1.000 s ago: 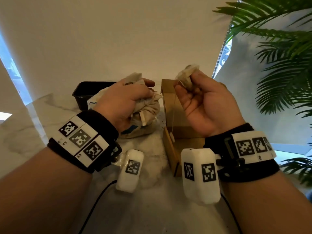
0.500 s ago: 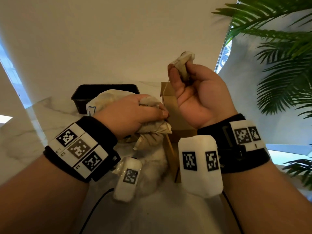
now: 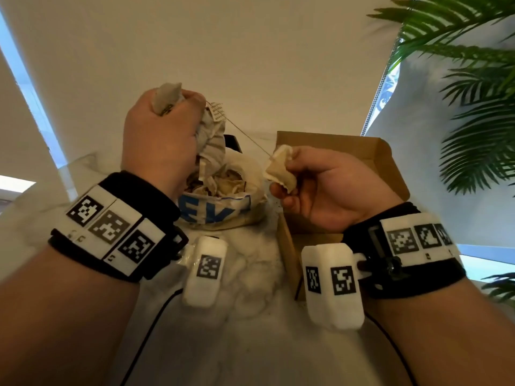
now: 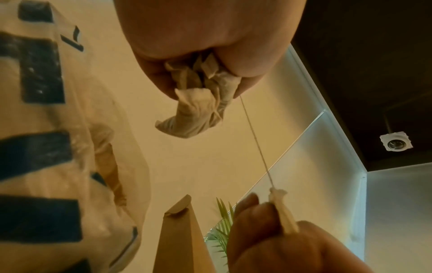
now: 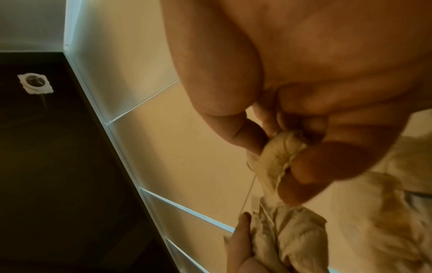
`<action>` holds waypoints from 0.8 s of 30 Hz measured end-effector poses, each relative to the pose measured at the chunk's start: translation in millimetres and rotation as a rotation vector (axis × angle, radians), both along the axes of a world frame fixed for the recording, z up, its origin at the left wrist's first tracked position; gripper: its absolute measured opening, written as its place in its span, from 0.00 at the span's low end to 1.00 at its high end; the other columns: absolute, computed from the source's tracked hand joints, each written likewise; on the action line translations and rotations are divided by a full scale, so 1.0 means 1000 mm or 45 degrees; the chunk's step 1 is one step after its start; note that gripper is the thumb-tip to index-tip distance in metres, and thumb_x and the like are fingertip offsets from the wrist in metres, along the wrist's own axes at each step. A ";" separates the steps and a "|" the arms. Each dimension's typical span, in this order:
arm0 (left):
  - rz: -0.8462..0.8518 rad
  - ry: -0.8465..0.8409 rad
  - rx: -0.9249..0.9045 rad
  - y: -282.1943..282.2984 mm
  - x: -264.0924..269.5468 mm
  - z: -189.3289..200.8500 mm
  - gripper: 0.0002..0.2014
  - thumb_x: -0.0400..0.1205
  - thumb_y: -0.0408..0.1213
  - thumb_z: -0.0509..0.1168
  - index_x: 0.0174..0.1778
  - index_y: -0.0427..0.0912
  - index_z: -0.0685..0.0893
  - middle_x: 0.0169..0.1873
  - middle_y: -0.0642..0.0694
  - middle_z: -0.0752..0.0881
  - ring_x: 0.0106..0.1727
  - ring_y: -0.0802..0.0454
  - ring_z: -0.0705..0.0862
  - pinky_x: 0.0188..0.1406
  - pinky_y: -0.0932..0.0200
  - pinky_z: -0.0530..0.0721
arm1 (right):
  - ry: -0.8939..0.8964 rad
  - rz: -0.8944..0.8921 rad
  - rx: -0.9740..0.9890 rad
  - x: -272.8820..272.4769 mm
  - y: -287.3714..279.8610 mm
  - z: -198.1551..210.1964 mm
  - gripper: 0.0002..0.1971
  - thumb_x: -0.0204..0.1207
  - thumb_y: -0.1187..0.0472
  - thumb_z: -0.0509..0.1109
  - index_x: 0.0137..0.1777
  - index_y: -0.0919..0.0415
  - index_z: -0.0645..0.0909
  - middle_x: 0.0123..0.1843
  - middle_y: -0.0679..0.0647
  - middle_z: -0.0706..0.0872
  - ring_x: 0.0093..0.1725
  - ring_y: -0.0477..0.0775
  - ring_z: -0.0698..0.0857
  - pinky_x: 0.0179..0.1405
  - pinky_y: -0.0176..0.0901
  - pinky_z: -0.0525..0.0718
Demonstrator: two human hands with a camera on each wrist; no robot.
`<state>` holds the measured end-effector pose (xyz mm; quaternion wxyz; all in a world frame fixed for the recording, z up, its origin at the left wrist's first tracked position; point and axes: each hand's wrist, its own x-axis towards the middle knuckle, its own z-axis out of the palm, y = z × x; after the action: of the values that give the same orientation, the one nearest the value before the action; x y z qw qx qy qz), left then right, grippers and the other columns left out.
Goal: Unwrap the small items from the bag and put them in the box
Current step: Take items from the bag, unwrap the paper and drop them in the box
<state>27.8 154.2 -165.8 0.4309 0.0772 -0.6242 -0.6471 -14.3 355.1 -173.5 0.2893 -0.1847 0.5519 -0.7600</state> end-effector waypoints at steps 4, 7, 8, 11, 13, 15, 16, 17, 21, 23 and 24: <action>-0.015 -0.056 0.013 -0.001 0.000 -0.002 0.02 0.76 0.45 0.73 0.37 0.55 0.88 0.38 0.48 0.87 0.44 0.45 0.89 0.53 0.38 0.91 | 0.090 0.310 0.024 0.008 0.000 -0.002 0.15 0.80 0.61 0.58 0.61 0.63 0.82 0.42 0.57 0.89 0.34 0.53 0.86 0.27 0.38 0.81; -0.082 -0.099 -0.035 0.000 -0.003 -0.006 0.02 0.80 0.42 0.73 0.42 0.49 0.88 0.35 0.48 0.87 0.37 0.50 0.88 0.43 0.48 0.92 | 0.165 0.322 -0.018 0.014 -0.005 -0.004 0.13 0.81 0.56 0.60 0.55 0.60 0.84 0.40 0.54 0.89 0.34 0.53 0.86 0.27 0.39 0.81; -0.093 -0.121 -0.079 0.001 -0.004 -0.007 0.04 0.81 0.41 0.73 0.45 0.45 0.88 0.34 0.47 0.87 0.35 0.52 0.87 0.39 0.52 0.91 | 0.192 0.296 -0.028 0.014 -0.006 -0.005 0.12 0.81 0.57 0.61 0.53 0.60 0.85 0.39 0.54 0.89 0.34 0.53 0.86 0.28 0.40 0.81; -0.056 -0.211 -0.225 0.002 -0.005 -0.011 0.09 0.80 0.44 0.72 0.48 0.42 0.90 0.40 0.42 0.90 0.41 0.48 0.90 0.46 0.45 0.91 | 0.239 0.276 -0.027 0.013 -0.010 -0.009 0.09 0.77 0.61 0.66 0.45 0.60 0.88 0.39 0.58 0.89 0.36 0.57 0.87 0.29 0.44 0.83; -0.053 -0.230 -0.245 0.004 -0.004 -0.010 0.11 0.78 0.47 0.72 0.47 0.42 0.90 0.43 0.38 0.91 0.46 0.40 0.90 0.51 0.38 0.91 | 0.259 0.303 -0.023 0.012 -0.010 -0.010 0.08 0.73 0.62 0.68 0.41 0.61 0.89 0.39 0.61 0.88 0.39 0.60 0.86 0.32 0.46 0.84; -0.063 -0.234 -0.249 0.005 -0.004 -0.010 0.10 0.78 0.46 0.73 0.46 0.42 0.90 0.43 0.39 0.91 0.46 0.40 0.90 0.50 0.38 0.91 | 0.310 0.356 -0.042 0.011 -0.010 -0.011 0.06 0.69 0.60 0.72 0.41 0.60 0.89 0.40 0.61 0.88 0.41 0.61 0.85 0.36 0.48 0.84; -0.065 -0.246 -0.274 0.006 -0.004 -0.010 0.09 0.79 0.45 0.73 0.46 0.43 0.90 0.42 0.40 0.91 0.46 0.42 0.90 0.51 0.40 0.91 | 0.333 0.372 -0.070 0.010 -0.009 -0.011 0.07 0.68 0.59 0.74 0.42 0.60 0.90 0.40 0.59 0.89 0.41 0.60 0.85 0.38 0.48 0.84; -0.068 -0.264 -0.315 0.007 -0.004 -0.010 0.08 0.80 0.45 0.73 0.46 0.44 0.91 0.42 0.42 0.92 0.46 0.44 0.90 0.52 0.42 0.91 | 0.337 0.374 -0.114 0.009 -0.008 -0.011 0.07 0.67 0.58 0.75 0.43 0.59 0.90 0.41 0.58 0.90 0.41 0.59 0.86 0.39 0.48 0.84; -0.116 -0.327 -0.409 0.007 -0.005 -0.012 0.05 0.81 0.44 0.73 0.44 0.47 0.91 0.39 0.49 0.91 0.44 0.51 0.90 0.51 0.50 0.90 | 0.232 0.361 -0.398 0.001 -0.004 -0.009 0.10 0.65 0.60 0.80 0.47 0.61 0.90 0.40 0.57 0.88 0.41 0.57 0.87 0.37 0.48 0.87; -0.115 -0.351 -0.456 0.007 -0.007 -0.014 0.05 0.81 0.44 0.74 0.45 0.47 0.91 0.39 0.50 0.91 0.44 0.53 0.90 0.50 0.52 0.89 | 0.181 0.376 -0.523 -0.002 -0.002 -0.007 0.10 0.66 0.60 0.80 0.46 0.60 0.89 0.39 0.55 0.87 0.40 0.56 0.86 0.38 0.47 0.85; -0.116 -0.362 -0.474 0.007 -0.007 -0.015 0.05 0.81 0.44 0.74 0.45 0.47 0.91 0.39 0.51 0.91 0.44 0.54 0.89 0.50 0.52 0.88 | 0.155 0.373 -0.575 -0.002 -0.001 -0.006 0.09 0.66 0.60 0.79 0.46 0.59 0.89 0.39 0.54 0.87 0.41 0.56 0.86 0.39 0.47 0.84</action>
<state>20.5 161.0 -180.4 0.3157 0.0587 -0.7900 -0.5223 -16.8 353.9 -179.4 0.3141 -0.3677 0.3522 -0.8013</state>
